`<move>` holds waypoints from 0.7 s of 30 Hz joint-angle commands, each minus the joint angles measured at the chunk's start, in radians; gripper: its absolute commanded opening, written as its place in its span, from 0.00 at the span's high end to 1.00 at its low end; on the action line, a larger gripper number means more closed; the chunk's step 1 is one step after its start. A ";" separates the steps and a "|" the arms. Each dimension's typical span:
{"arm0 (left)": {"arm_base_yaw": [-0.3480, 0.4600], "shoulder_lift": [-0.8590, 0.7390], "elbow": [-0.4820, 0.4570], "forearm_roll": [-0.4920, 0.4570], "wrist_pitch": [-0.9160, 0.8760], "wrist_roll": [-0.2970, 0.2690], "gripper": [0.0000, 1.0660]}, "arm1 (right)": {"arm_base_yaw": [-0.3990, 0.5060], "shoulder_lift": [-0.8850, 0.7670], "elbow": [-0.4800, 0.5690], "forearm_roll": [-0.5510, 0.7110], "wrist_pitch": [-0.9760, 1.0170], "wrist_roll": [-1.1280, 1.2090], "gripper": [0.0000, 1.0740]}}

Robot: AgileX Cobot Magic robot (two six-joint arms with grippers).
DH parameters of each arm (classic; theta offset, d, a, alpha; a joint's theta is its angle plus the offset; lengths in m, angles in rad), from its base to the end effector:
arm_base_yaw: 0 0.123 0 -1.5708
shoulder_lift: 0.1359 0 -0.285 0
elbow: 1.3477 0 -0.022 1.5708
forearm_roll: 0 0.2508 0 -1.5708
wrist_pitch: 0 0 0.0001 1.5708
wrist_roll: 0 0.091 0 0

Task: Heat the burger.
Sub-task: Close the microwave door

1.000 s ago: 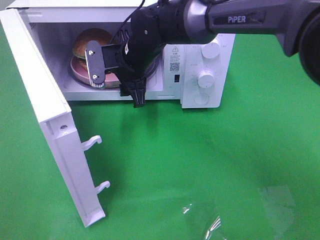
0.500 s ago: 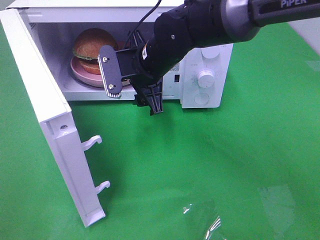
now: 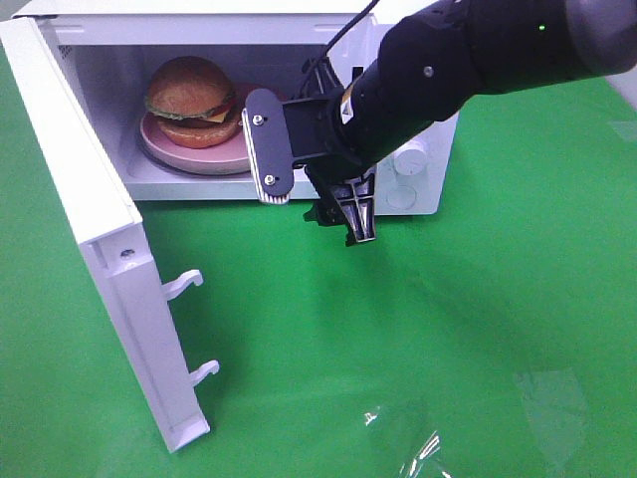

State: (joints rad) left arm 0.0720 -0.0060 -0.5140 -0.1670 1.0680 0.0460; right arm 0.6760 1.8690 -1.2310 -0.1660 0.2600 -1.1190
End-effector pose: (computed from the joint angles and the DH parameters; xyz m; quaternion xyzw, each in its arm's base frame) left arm -0.0074 -0.0138 0.2814 -0.0067 0.8469 -0.0522 0.5291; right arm 0.3206 0.2522 0.2033 -0.7650 0.5251 -0.1295 0.3497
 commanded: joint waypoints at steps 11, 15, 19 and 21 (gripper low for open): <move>0.002 -0.014 0.000 -0.001 -0.002 -0.002 0.07 | -0.010 -0.191 0.248 -0.004 -0.020 0.296 0.29; 0.002 -0.014 0.000 -0.001 -0.002 -0.002 0.07 | -0.010 -0.274 0.324 0.014 0.002 0.549 0.29; 0.002 -0.014 0.000 -0.001 -0.002 -0.002 0.07 | -0.010 -0.323 0.357 0.013 0.046 0.713 0.29; 0.002 -0.014 0.000 -0.001 -0.002 -0.002 0.07 | -0.010 -0.359 0.375 0.011 0.088 0.808 0.29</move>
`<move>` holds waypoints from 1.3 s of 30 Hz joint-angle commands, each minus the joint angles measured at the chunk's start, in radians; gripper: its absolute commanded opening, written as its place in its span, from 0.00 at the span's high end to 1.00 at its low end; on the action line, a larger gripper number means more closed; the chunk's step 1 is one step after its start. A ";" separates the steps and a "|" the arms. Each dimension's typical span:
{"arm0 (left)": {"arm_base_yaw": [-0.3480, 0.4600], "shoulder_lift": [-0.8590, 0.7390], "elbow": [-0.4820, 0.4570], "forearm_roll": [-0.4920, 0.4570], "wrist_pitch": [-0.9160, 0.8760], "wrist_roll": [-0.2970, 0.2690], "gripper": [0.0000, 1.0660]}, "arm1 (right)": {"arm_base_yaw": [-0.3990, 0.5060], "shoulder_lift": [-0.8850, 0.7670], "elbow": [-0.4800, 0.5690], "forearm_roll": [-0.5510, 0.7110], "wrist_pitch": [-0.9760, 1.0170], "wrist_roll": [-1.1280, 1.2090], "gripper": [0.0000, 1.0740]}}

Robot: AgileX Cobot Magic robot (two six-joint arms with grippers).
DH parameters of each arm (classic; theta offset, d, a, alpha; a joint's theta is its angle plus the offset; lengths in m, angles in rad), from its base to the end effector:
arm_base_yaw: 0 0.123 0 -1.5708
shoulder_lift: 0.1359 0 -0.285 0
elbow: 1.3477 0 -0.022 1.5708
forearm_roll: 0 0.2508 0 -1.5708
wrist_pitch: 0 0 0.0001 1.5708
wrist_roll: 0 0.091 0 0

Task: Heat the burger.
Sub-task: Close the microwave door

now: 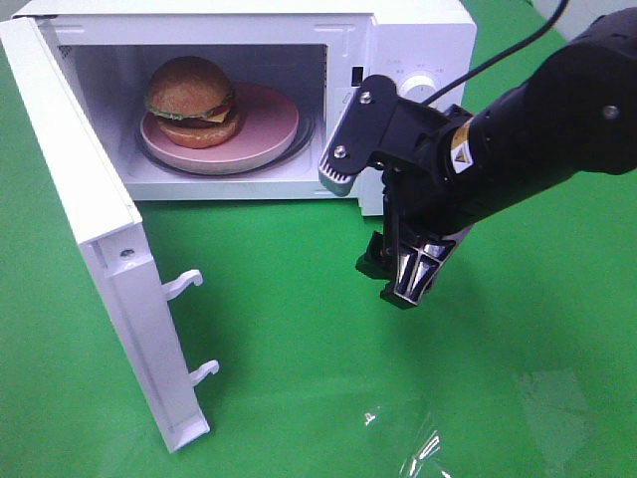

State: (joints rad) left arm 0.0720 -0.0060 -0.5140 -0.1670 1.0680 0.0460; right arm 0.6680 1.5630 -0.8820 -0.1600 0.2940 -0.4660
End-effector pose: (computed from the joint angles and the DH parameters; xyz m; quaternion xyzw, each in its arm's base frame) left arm -0.0074 -0.0138 0.2814 -0.0067 0.8469 -0.0522 0.5291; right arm 0.2492 0.1913 0.2132 -0.5587 0.7577 -0.0135 0.3369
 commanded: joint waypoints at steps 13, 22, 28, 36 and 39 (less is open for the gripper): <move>0.002 -0.014 0.000 -0.001 -0.002 -0.002 0.07 | -0.002 -0.239 0.048 0.009 0.508 0.556 0.29; 0.002 -0.014 0.000 -0.001 -0.002 -0.002 0.07 | -0.002 -0.436 0.062 0.000 0.654 0.584 0.29; 0.002 -0.014 0.000 -0.001 -0.002 -0.002 0.07 | -0.002 -0.594 0.107 -0.002 0.640 0.608 0.29; 0.002 -0.014 0.000 -0.001 -0.002 -0.002 0.07 | -0.089 -0.699 0.208 0.018 0.654 0.617 0.29; 0.002 -0.014 0.000 -0.001 -0.002 -0.002 0.07 | -0.146 -0.730 0.233 0.025 0.654 0.616 0.29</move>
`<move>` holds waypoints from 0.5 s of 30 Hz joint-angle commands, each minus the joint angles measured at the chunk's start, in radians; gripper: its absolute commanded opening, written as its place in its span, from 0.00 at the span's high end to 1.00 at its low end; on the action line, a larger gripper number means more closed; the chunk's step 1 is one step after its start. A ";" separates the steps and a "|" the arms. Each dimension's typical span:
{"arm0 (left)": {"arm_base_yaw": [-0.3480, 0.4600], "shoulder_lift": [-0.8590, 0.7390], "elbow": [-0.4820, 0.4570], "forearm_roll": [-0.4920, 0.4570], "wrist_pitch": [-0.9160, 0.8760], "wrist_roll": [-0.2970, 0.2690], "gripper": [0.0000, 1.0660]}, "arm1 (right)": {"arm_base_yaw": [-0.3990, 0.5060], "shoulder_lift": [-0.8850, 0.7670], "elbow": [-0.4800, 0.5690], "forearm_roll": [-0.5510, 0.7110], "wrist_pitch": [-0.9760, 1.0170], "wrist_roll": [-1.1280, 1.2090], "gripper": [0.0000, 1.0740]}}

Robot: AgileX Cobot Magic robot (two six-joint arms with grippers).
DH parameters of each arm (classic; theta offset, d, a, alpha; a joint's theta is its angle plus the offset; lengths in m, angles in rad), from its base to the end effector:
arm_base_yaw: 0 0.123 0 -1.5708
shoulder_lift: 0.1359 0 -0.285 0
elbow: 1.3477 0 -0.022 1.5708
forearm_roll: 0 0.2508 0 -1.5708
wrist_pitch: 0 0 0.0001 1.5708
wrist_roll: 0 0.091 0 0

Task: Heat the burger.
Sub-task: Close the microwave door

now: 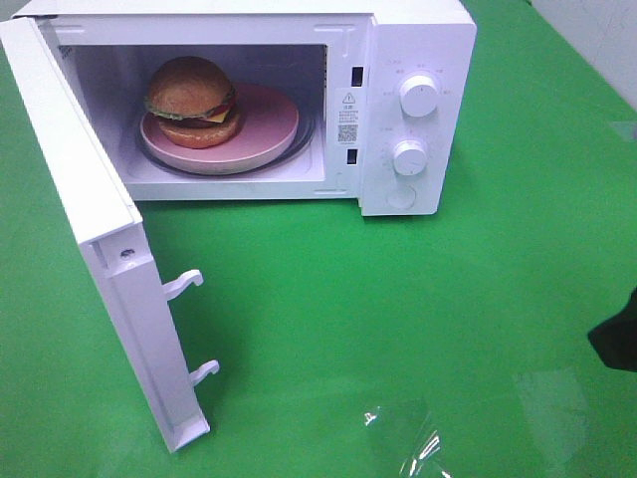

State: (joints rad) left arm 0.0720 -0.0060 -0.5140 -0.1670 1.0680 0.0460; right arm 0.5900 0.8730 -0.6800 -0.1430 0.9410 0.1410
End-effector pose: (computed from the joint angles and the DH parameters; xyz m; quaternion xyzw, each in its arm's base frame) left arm -0.0074 -0.0138 0.2814 -0.0067 0.8469 -0.0522 0.5291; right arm 0.1267 0.0722 0.2815 -0.2395 0.9335 0.0301 0.2651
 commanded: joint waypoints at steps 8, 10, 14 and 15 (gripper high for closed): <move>0.002 -0.014 0.000 -0.001 -0.002 -0.002 0.07 | -0.231 -0.246 0.118 0.015 0.014 0.017 0.29; 0.002 -0.014 0.000 -0.001 -0.002 -0.002 0.07 | -0.259 -0.297 0.149 0.014 0.014 0.016 0.29; 0.002 -0.014 0.000 -0.001 -0.002 -0.002 0.07 | -0.303 -0.387 0.183 0.015 0.017 0.011 0.29; 0.002 -0.014 0.000 -0.001 -0.002 -0.002 0.07 | -0.329 -0.441 0.184 0.015 0.018 0.011 0.29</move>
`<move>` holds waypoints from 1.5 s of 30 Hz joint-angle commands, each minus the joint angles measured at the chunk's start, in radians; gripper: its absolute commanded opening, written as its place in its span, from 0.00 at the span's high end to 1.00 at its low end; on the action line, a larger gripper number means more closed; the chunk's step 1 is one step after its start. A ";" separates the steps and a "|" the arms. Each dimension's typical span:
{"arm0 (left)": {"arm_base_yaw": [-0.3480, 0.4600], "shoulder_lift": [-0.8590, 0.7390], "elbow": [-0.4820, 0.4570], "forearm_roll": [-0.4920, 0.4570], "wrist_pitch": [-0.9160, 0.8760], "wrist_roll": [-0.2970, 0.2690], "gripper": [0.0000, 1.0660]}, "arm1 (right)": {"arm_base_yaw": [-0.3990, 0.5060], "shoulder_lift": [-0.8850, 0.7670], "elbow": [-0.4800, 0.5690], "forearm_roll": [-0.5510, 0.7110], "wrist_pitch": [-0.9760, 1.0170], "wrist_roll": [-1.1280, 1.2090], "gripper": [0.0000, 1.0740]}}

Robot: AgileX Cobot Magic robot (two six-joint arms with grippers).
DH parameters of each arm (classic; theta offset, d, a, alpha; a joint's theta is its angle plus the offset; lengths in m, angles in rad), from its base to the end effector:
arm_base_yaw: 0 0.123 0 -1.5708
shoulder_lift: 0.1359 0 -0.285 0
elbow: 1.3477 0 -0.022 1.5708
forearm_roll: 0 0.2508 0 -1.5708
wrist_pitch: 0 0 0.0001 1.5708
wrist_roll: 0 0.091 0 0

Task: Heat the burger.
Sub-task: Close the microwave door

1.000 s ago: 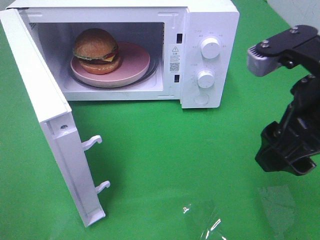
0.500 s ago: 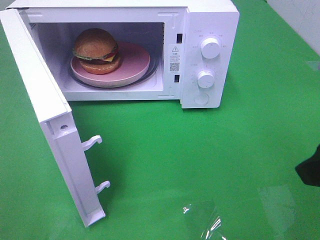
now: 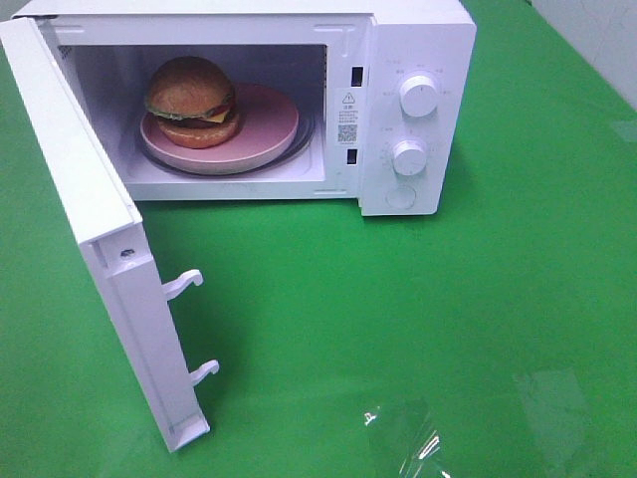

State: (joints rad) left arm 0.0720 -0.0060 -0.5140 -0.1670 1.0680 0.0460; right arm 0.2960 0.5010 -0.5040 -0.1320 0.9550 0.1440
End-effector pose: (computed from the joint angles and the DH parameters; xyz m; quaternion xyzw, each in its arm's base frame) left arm -0.0074 -0.0138 0.2814 -0.0067 0.8469 -0.0522 0.5291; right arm 0.0771 0.0133 0.2683 -0.0882 0.9323 0.0131 0.3505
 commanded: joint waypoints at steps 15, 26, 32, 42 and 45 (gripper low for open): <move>0.002 -0.014 0.000 -0.001 -0.002 -0.002 0.07 | -0.131 -0.524 0.008 0.006 0.004 0.009 0.29; 0.002 -0.011 0.000 -0.001 -0.002 -0.002 0.07 | -0.130 -0.531 0.015 0.006 0.007 0.007 0.31; 0.002 -0.011 0.000 -0.001 -0.002 -0.002 0.07 | -0.130 -0.531 0.015 0.006 0.007 0.007 0.33; 0.002 -0.011 0.000 -0.001 -0.002 -0.002 0.07 | -0.130 -0.531 0.015 0.006 0.007 0.007 0.33; 0.002 -0.011 0.000 -0.001 -0.002 -0.002 0.07 | -0.130 -0.531 0.015 0.006 0.007 0.007 0.33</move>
State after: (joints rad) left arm 0.0720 -0.0060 -0.5140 -0.1670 1.0680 0.0460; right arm 0.1680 -0.0040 -0.4910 -0.1310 0.9690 0.1440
